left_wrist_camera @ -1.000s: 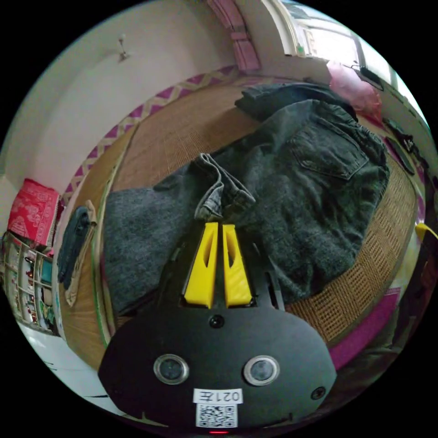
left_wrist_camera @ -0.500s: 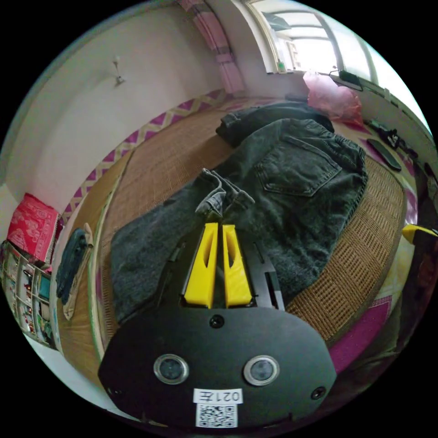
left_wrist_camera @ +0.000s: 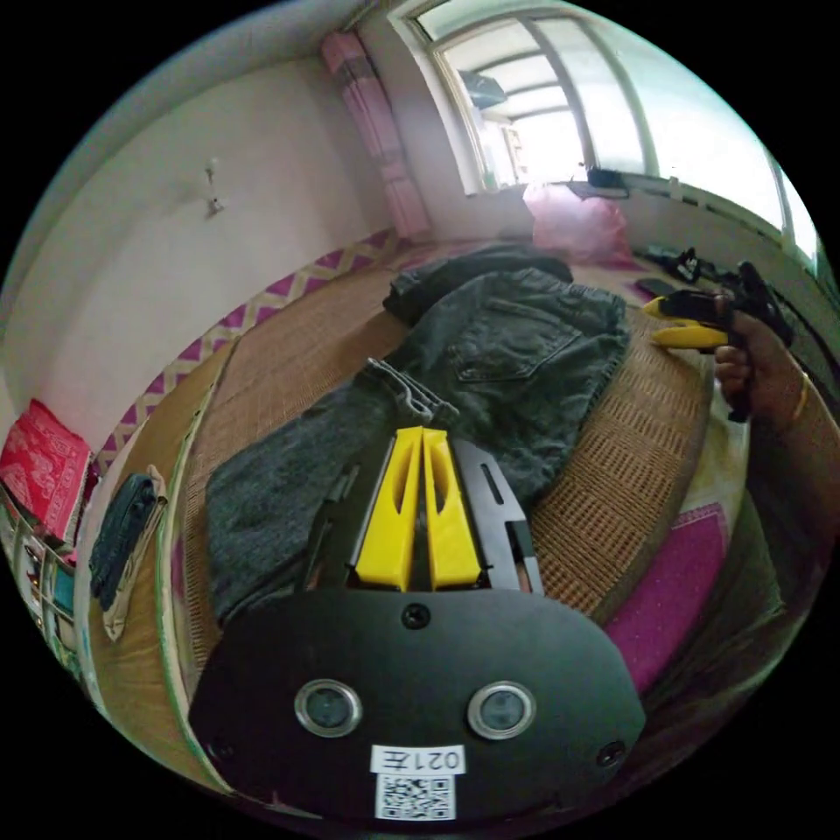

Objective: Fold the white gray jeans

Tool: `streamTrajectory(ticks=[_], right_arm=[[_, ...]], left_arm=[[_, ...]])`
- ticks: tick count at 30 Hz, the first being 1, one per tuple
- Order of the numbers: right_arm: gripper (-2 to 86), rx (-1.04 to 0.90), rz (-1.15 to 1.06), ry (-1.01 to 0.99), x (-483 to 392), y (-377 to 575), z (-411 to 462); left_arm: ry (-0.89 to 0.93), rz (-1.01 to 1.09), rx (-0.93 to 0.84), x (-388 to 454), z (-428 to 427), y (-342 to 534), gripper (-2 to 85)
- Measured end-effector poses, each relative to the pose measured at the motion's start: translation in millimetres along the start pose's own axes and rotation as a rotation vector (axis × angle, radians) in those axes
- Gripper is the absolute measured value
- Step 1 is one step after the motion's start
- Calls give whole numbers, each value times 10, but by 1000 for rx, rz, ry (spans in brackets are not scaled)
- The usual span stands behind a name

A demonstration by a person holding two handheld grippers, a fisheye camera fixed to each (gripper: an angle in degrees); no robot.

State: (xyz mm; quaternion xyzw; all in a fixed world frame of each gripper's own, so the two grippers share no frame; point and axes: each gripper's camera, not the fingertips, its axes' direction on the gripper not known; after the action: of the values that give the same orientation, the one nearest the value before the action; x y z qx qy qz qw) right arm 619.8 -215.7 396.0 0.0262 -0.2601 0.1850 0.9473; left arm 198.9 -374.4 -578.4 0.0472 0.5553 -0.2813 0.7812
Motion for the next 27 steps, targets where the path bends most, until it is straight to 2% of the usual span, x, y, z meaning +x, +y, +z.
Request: streamTrajectory(ticks=[4, 9, 11, 13, 16, 18, 20, 24, 27], right_arm=[[139, 39, 98, -10, 18, -133, 288], [102, 37, 182, -38, 88, -226, 811], [81, 20, 192, -56, 89, -182, 881], [63, 56, 109, -66, -136, -112, 813], [58, 120, -238, -5, -1237, 181, 685], [58, 137, -542, 13, -2343, 678, 749], [57, 128, -750, 5, -3104, 1170, 905], [56, 46, -1205, 33, -4442, 2780, 1761], [56, -66, -1432, 80, -4755, 3985, 2719]], left_arm=[[26, -88, 12, -342, -306, 248, -9], [161, -252, -46, -1000, -572, 704, -10], [169, -306, -64, -1233, -661, 880, -10], [173, -345, -75, -1457, -756, 1065, -10], [176, -415, -80, -1818, -919, 1398, -10], [188, -462, -80, -2066, -1022, 1632, -10], [181, -486, -75, -2226, -1095, 1779, -10], [165, -545, -72, -2552, -1222, 2041, -10], [158, -573, -70, -2762, -1314, 2172, -10]])
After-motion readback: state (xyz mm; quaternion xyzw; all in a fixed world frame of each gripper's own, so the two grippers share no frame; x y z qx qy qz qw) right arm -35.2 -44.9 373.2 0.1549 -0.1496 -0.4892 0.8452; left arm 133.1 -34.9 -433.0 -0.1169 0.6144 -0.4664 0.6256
